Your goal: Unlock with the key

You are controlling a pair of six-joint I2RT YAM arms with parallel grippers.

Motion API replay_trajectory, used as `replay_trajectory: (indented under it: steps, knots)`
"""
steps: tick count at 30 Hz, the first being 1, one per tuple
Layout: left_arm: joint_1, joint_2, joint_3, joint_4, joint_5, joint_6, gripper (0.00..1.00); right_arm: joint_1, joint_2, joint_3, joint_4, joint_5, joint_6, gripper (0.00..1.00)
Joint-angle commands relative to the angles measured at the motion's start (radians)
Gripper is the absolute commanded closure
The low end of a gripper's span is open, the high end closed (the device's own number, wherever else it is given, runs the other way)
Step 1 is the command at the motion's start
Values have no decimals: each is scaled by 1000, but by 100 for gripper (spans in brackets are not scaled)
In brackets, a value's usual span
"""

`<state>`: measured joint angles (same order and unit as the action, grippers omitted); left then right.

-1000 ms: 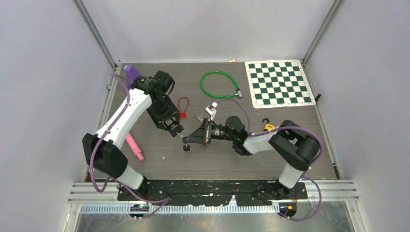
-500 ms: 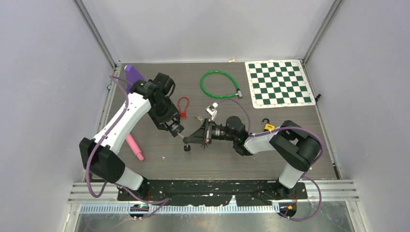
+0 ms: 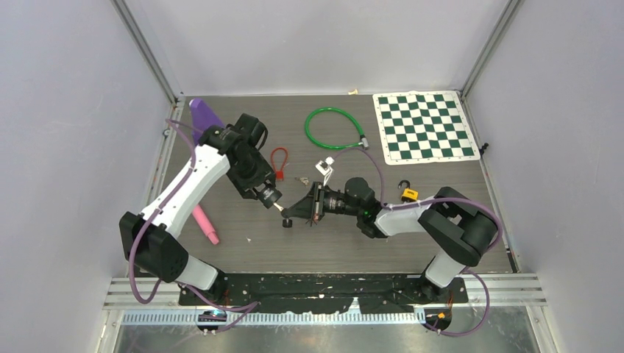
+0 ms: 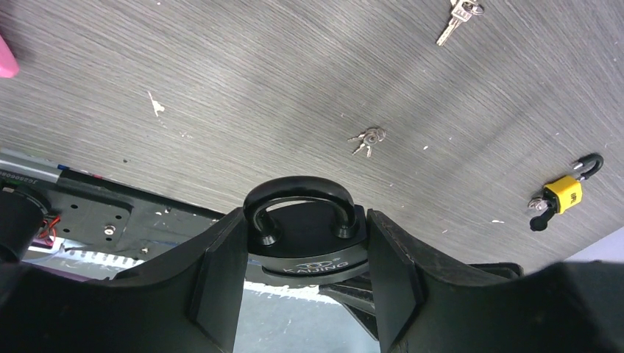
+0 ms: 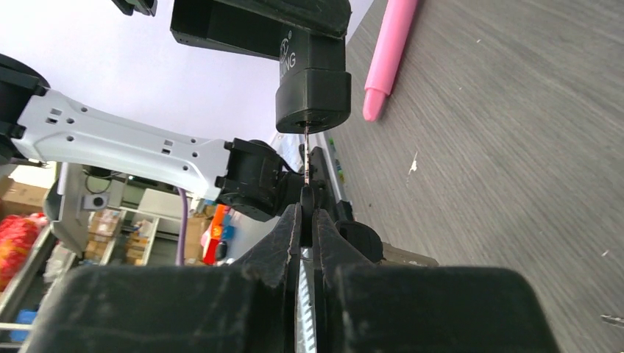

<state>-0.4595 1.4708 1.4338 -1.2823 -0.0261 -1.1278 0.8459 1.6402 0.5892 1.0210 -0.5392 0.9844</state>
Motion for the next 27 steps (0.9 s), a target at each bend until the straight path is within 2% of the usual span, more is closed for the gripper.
replay_trajectory:
  steps: [1,9,11,15,18,20,25,27]
  knots:
    - [-36,-19,19,-15,171,-65,98,-1,-54,3,89,170,-113,95]
    - [-31,-19,44,-11,169,-61,99,3,-76,-27,108,199,-154,94]
    - [-31,-23,36,-3,172,-49,99,-10,-66,-22,149,163,-102,95]
    - [-31,-26,35,-8,170,-15,99,-56,8,-26,405,90,136,95]
    - [-25,-23,32,-8,178,10,100,-73,43,0,512,23,201,95]
    - [-18,-21,37,-16,180,18,99,-76,34,6,484,28,178,95]
    - [-18,-28,9,15,214,12,99,-75,-60,12,205,91,-28,95]
    - [-13,-20,5,2,217,8,99,-74,-84,19,145,107,-67,95]
